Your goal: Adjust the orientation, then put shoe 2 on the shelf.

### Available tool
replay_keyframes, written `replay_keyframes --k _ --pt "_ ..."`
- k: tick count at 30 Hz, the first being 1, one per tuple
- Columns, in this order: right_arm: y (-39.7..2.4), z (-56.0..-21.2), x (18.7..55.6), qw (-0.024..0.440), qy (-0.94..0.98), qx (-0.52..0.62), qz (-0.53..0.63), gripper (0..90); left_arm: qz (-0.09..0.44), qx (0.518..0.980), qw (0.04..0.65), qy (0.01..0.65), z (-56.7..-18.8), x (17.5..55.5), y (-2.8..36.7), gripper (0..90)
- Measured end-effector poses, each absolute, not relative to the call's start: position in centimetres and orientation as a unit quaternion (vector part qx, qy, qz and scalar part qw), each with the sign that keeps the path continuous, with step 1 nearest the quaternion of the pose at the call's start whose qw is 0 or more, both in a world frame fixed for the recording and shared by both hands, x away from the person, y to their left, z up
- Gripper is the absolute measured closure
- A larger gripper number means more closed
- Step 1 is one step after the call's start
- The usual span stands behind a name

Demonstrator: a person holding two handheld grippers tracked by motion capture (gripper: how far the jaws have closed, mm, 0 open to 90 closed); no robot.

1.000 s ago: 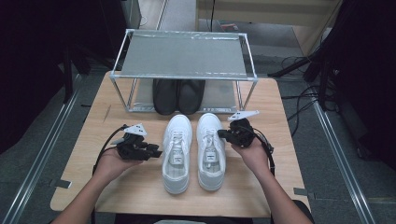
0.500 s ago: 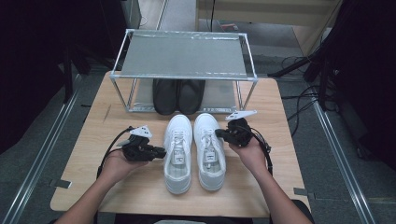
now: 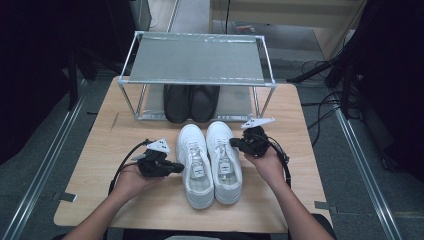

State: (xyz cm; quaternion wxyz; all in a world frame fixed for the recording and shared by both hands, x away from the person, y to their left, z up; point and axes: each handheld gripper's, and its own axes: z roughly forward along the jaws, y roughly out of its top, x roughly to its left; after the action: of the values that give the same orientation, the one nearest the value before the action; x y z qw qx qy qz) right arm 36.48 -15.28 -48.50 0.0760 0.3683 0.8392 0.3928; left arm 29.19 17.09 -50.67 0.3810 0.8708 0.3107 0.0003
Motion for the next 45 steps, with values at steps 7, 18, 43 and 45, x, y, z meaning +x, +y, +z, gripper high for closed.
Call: replay_keyframes --k 7,18,43,45 --pt "-15.4 -48.6 36.8 0.077 0.828 0.384 0.400 86.8 -0.011 0.878 0.379 0.291 -50.6 28.7 16.3 87.9" --pt "-17.0 -48.2 37.1 0.054 0.798 0.413 0.436 69.7 -0.017 0.867 0.391 0.309 -50.0 29.0 18.3 73.2" --pt "-16.2 -45.6 33.6 0.090 0.801 0.366 0.465 53.9 0.006 0.847 0.404 0.347 -49.5 30.1 21.1 47.5" --pt "-16.0 -45.6 33.1 0.092 0.801 0.360 0.469 53.8 0.006 0.847 0.401 0.349 -49.5 30.3 21.1 45.5"
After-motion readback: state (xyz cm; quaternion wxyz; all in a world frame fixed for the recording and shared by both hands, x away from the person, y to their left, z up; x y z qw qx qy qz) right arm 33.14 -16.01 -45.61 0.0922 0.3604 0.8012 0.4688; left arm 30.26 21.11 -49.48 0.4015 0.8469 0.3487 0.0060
